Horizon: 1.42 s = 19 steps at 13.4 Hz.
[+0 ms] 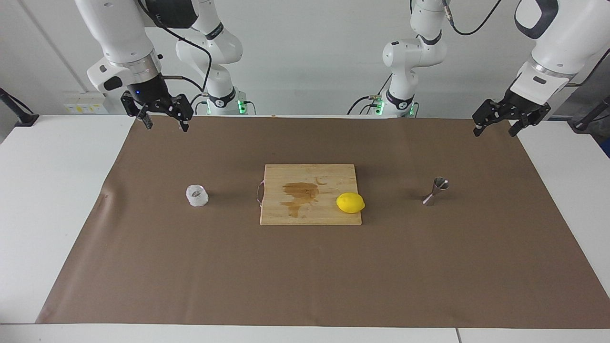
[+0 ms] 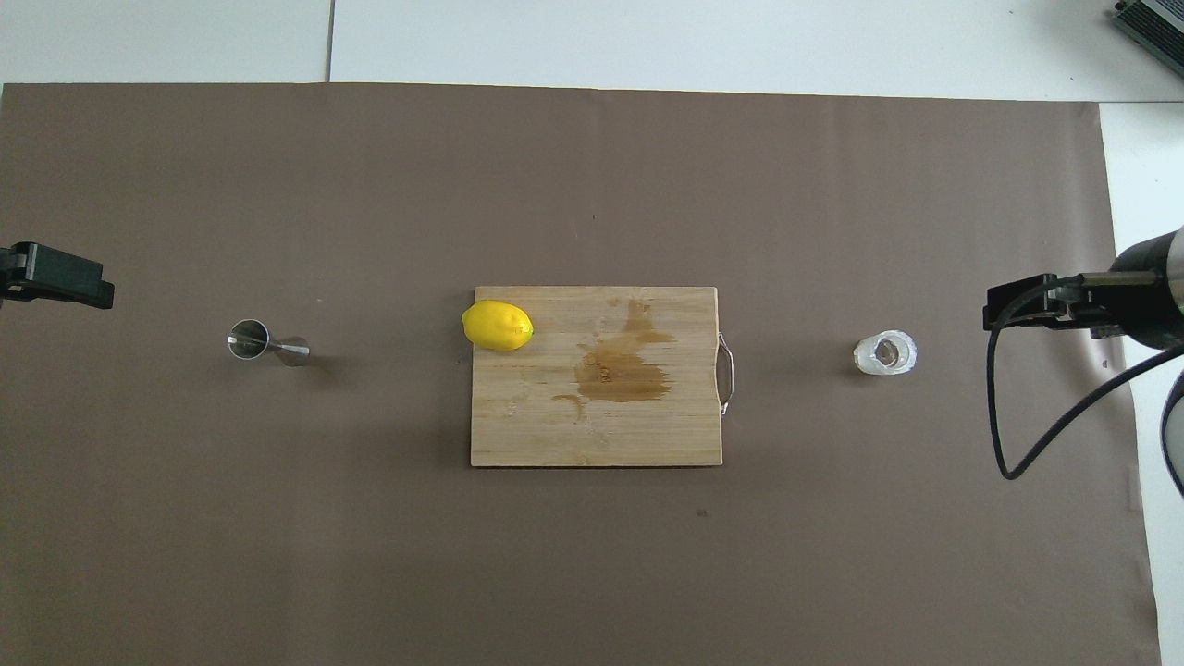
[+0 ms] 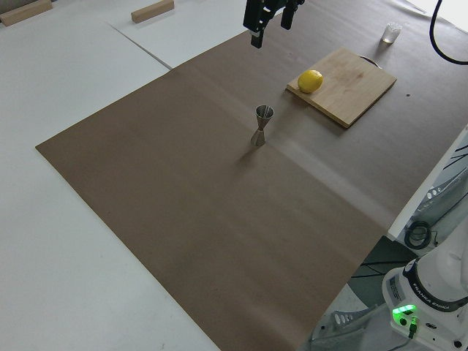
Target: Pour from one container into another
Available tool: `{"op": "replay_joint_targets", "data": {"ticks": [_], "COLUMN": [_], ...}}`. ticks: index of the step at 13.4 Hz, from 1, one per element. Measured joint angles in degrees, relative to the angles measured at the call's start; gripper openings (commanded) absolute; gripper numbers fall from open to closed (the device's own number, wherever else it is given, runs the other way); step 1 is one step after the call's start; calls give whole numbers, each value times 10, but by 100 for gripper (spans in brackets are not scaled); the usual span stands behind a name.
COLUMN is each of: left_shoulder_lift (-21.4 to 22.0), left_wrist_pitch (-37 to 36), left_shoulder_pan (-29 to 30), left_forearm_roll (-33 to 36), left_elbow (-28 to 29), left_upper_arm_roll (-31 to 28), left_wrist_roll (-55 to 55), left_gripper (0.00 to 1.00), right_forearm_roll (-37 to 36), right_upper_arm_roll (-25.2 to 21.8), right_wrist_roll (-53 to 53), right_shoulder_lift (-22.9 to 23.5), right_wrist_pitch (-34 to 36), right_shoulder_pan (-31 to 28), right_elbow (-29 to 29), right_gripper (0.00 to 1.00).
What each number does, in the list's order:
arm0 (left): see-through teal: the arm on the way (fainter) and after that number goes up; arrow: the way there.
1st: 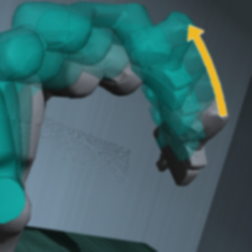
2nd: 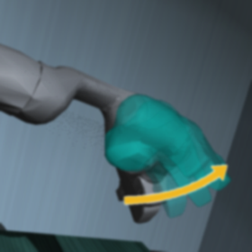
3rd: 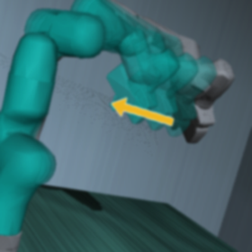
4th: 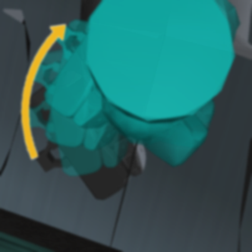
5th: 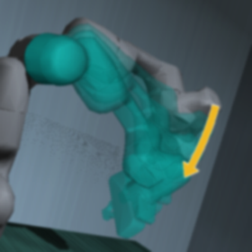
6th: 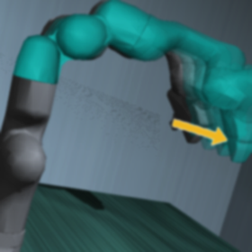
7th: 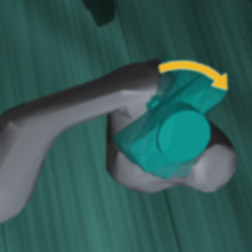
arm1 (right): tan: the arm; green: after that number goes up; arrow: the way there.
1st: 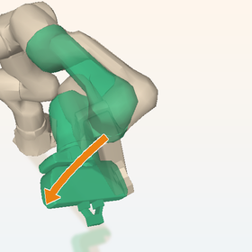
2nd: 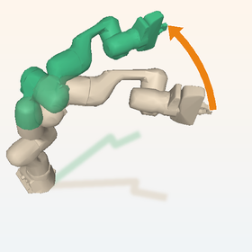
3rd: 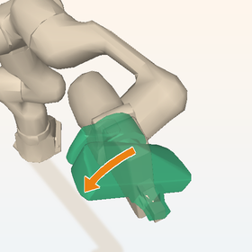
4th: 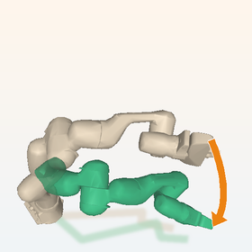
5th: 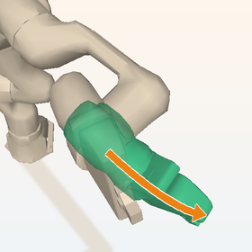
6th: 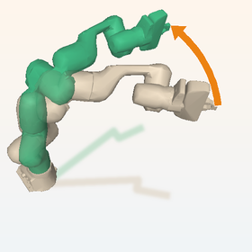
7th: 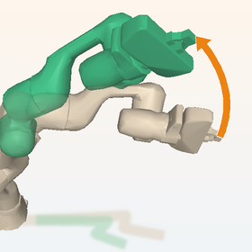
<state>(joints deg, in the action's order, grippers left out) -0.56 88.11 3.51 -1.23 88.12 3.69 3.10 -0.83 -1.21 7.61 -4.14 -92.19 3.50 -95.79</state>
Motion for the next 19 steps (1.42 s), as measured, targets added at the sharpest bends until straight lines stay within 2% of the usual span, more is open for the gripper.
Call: {"op": "replay_joint_targets", "data": {"ticks": [12, 19], "left_shoulder_lift": [-11, -43], "left_wrist_pitch": [-1, -1], "left_shoulder_pan": [2, 70], "left_forearm_roll": [-9, -59], "left_elbow": [3, 5], "left_upper_arm_roll": [-1, -4], "left_wrist_roll": [-11, -20], "left_gripper": [100, 100], "right_forearm_roll": [0, 0], "right_upper_arm_roll": [-3, -3], "right_wrist_roll": [0, 0], "right_shoulder_lift": [0, 0], "right_wrist_pitch": [0, 0], "right_shoulder_pan": [-2, -2], "right_elbow": [0, 0], "right_gripper": [100, 100]}}
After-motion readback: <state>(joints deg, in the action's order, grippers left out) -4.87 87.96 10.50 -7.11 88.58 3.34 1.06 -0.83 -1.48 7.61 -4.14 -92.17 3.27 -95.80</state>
